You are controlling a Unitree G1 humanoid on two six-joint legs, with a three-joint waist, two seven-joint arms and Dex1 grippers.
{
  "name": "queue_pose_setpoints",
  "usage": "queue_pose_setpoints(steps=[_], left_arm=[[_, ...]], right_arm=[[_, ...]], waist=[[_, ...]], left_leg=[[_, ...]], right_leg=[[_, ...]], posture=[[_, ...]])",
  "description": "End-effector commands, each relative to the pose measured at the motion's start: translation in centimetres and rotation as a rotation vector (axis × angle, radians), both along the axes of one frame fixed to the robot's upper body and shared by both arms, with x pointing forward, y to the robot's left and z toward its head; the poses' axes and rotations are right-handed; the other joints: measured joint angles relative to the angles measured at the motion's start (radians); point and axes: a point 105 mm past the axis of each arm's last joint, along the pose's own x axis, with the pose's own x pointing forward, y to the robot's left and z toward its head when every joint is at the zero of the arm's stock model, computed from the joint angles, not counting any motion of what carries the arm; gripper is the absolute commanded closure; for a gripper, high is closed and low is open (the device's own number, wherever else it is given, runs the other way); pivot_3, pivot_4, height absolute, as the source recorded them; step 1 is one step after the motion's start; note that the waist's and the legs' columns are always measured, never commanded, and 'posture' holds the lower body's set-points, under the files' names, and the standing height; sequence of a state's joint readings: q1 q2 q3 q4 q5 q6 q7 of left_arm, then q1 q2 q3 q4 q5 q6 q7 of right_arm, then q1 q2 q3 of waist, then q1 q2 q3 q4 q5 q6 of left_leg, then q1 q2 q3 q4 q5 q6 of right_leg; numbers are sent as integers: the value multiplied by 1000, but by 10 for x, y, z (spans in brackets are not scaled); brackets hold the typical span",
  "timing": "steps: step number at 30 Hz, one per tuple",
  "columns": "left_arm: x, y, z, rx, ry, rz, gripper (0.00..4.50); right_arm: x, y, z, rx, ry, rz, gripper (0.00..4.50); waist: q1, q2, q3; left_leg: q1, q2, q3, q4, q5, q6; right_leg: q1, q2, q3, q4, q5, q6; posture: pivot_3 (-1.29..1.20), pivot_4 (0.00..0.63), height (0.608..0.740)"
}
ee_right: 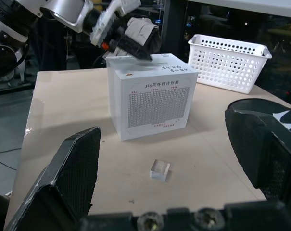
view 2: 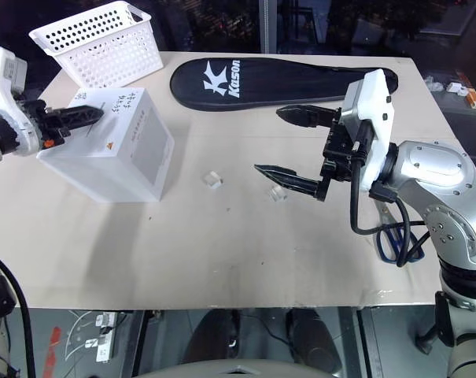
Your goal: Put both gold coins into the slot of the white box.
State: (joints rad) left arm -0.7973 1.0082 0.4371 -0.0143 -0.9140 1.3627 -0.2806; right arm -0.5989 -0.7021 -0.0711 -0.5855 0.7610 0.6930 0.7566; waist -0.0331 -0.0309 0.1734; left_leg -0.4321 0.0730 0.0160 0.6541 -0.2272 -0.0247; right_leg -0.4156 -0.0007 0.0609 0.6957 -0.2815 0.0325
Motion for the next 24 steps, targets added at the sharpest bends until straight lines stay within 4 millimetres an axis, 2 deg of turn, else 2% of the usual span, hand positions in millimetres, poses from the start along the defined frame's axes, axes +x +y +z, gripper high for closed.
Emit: queue_pose_setpoints(steps=[1, 3, 5, 8, 9, 11, 14, 17, 20, 22, 24], left_arm=[[-19, -36, 47, 32, -247, -164, 1442], [-29, -68, 53, 31, -363, -297, 1442], [-42, -98, 45, 33, -391, -441, 1442], [-54, -121, 32, 24, -396, -558, 1442], [-61, -133, 17, 35, -375, -624, 1442], [-77, -145, -18, -17, -297, -748, 1017], [-85, -135, -48, -9, -227, -732, 26], [-85, -115, -76, 32, -166, -655, 26], [-88, -96, -102, 68, -112, -625, 26], [-91, -96, -111, 83, -111, -628, 26], [-88, -88, -123, 85, -92, -622, 26]], right_arm=[[-9, -7, 16, 48, -68, -3, 0], [-10, -11, 17, 57, -79, -20, 0], [-12, -16, 18, 74, -71, -27, 0], [-11, -24, 14, 75, -54, -51, 0], [-9, -31, 8, 62, -33, -91, 0], [-7, -48, -18, 2, 28, -176, 0], [-12, -67, -48, -73, 92, -275, 0], [-24, -86, -74, -158, 137, -349, 0], [-33, -107, -90, -184, 186, -452, 0], [-40, -119, -97, -199, 207, -485, 0], [-47, -124, -107, -210, 240, -523, 0]], waist=[[4, 0, 0], [8, 0, 0], [17, 0, 0], [16, 0, 0], [15, 0, 0], [17, 2, -2], [20, 1, -4], [19, 2, -4], [19, 3, -5], [19, 2, -4], [21, 2, -4]], left_leg=[[0, 0, 0, 0, 0, 0], [0, 0, 0, 0, 0, 0], [1, 0, 0, 0, 0, 0], [1, 0, 0, 1, 1, -2], [2, 0, 0, 1, 1, -2], [3, 0, 1, 0, 1, -1], [3, 0, 3, -1, 2, -4], [3, 0, 3, 0, 1, -2], [7, 0, 4, -1, 0, 0], [15, 0, 5, -2, 0, 0], [16, 0, 5, -1, 0, 1]], right_leg=[[0, 0, 0, 0, 0, 0], [1, -1, 0, 0, 0, 0], [2, 0, 0, 0, 0, 0], [2, 0, 0, 0, 0, 0], [2, 0, 1, 0, 0, 0], [2, 0, 2, 0, 0, 0], [3, -1, 4, -1, -2, 1], [2, 0, 3, 0, -2, 1], [6, 0, 5, 0, -2, 1], [12, 0, 5, -1, -4, 3], [13, 0, 5, -1, -5, 5]], posture=[[0, 150, 727], [0, 150, 727], [0, 150, 727], [0, 150, 727], [0, 150, 727], [0, 150, 727], [0, 150, 727], [0, 150, 727], [0, 150, 727], [0, 150, 727], [0, 150, 727]])
